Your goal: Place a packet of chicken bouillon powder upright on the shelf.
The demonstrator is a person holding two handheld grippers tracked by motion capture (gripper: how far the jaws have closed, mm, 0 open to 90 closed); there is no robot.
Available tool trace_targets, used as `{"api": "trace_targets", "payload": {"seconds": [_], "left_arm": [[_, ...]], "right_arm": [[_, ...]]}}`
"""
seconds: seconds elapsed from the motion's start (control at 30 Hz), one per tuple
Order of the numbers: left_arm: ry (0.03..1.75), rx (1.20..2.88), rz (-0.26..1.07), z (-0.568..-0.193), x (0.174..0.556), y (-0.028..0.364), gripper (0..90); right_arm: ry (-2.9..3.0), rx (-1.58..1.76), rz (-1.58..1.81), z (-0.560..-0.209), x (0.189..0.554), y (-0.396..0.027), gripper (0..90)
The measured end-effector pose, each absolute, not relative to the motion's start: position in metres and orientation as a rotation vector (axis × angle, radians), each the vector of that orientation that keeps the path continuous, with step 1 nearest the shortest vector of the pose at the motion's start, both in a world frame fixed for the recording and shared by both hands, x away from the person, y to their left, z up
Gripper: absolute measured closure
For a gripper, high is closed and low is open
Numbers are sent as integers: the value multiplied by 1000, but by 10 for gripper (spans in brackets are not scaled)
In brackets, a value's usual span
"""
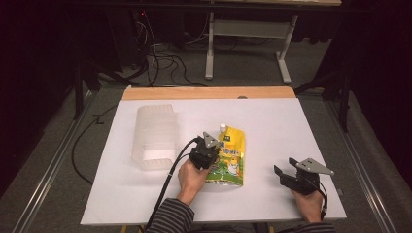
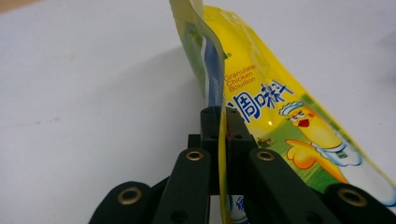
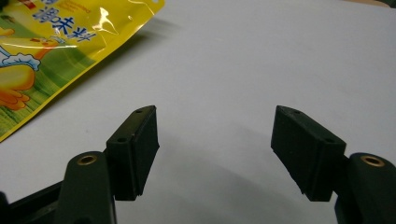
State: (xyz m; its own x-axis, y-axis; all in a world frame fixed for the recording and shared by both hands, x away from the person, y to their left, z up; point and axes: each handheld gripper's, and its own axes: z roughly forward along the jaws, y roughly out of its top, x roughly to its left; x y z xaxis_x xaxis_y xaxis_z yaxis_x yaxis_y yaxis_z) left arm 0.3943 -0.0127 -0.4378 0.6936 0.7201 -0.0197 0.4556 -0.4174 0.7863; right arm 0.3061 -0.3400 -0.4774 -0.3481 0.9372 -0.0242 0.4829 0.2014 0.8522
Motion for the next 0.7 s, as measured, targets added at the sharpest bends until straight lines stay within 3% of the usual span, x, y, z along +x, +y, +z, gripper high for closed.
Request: {"api": "trace_targets", "payload": {"seconds": [0.7], "left_arm": [[763,1886,402,-379,365,23,900]], "right_arm": [[1921,1313,1052,-477,306,-340,325]]}}
